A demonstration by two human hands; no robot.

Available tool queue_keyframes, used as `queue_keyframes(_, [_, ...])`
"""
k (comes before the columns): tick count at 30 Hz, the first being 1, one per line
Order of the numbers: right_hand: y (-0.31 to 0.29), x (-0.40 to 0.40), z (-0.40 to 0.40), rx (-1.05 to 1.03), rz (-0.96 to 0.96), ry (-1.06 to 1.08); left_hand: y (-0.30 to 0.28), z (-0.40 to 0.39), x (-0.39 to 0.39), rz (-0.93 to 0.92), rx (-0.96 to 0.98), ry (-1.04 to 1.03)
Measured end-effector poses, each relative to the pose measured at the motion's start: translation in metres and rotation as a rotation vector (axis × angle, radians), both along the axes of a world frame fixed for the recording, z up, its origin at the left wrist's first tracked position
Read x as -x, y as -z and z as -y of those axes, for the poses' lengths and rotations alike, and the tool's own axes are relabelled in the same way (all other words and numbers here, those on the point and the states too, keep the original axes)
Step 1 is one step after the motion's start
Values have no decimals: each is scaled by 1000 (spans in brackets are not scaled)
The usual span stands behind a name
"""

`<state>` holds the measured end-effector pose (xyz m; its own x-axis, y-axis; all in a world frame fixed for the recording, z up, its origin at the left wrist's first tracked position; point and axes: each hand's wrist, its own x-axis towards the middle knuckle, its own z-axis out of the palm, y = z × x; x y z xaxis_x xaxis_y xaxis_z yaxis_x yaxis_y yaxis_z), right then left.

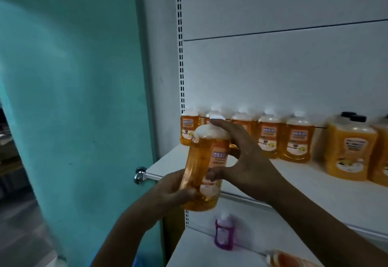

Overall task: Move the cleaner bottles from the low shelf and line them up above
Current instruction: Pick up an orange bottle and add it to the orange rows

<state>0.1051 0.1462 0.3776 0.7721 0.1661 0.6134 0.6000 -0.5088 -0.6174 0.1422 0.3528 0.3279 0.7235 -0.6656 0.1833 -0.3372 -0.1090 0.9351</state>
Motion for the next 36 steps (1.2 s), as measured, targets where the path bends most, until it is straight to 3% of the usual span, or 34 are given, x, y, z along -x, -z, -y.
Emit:
queue_keyframes(5, [15, -61, -43, 241, 206, 270, 10, 1, -51, 312, -84, -425])
queue_keyframes(8, [26, -103, -53, 417, 261, 377, 13, -1, -95, 356, -250, -437])
queue_keyframes(12, [39, -160, -55, 371, 183, 453, 11, -1, -148, 399, -439, -428])
queue_keyframes(20, [41, -257, -57, 355, 117, 533, 46, 14, -203, 415, -638, -662])
queue_keyframes(28, [40, -262, -72, 405, 2, 663, 42, -3, -194, 493, -126, -632])
queue_keyframes(30, [38, -247, -77, 346, -15, 690, 40, -12, -182, 506, 17, -612])
queue_keyframes(32, [35, -218, -84, 248, 85, 696, 43, -26, -171, 528, 146, -594])
queue_keyframes(36, [52, -130, -98, 72, 177, 529, 75, -64, -134, 596, 372, -542])
